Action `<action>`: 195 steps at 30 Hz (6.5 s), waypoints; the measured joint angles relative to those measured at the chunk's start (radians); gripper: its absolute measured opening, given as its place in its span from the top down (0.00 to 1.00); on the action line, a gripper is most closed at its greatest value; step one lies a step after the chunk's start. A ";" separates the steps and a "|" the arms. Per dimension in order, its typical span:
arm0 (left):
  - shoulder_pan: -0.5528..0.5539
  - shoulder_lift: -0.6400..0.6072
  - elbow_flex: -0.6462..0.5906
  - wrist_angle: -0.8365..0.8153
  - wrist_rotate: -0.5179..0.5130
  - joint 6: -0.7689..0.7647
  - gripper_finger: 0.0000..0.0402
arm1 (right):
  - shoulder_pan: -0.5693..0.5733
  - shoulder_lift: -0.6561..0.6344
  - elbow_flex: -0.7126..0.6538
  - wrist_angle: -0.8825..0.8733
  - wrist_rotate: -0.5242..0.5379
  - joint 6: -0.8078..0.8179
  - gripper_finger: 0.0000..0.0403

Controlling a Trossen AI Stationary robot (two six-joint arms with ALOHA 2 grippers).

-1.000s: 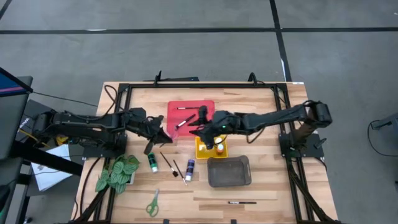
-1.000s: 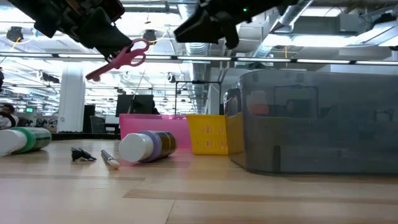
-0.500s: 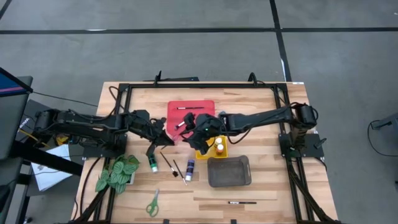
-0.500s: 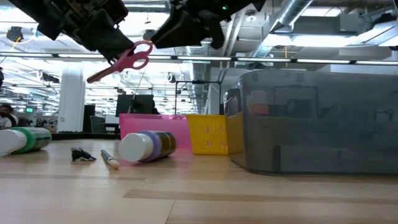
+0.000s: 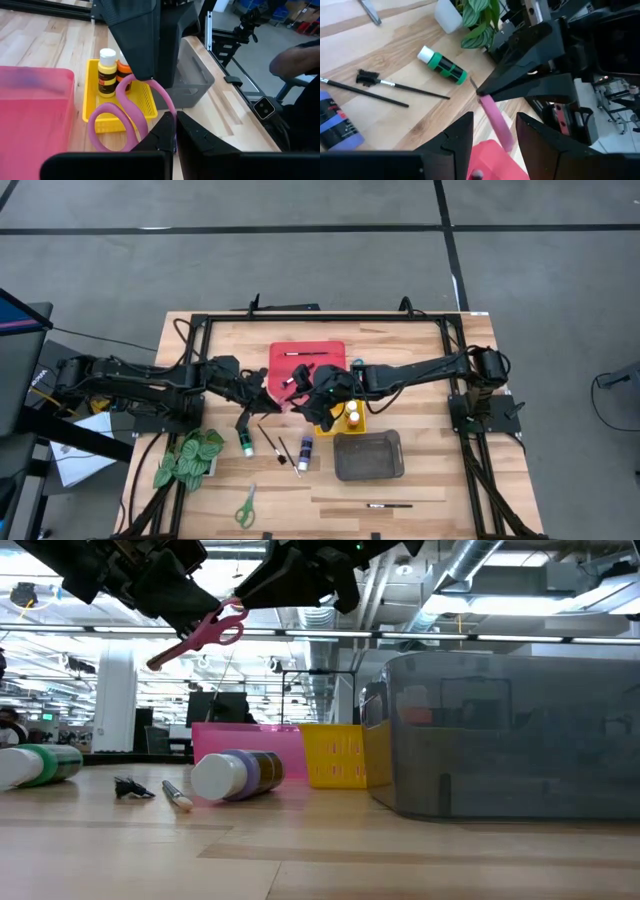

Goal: Pick & Place Paint Supplies
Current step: Put the pink scissors into the black bin, then put the bottom eyeshadow brush into the red bin

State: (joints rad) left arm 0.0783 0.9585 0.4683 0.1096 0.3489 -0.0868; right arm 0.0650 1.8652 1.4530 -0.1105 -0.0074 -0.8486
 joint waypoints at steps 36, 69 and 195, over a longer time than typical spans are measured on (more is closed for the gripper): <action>-0.023 0.000 0.000 0.072 0.005 0.003 0.99 | -0.008 0.004 -0.001 0.027 -0.029 -0.027 0.93; -0.018 -0.124 0.000 0.000 -0.073 0.089 0.77 | -0.023 0.006 -0.001 -0.082 0.011 0.158 0.97; 0.133 -0.204 -0.001 0.246 -0.536 0.396 0.76 | 0.681 -0.743 -0.914 -0.058 0.663 2.051 0.67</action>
State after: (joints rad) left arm 0.2111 0.7544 0.4675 0.3553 -0.1875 0.3092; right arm 0.7464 1.1221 0.5388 -0.1681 0.6558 1.2028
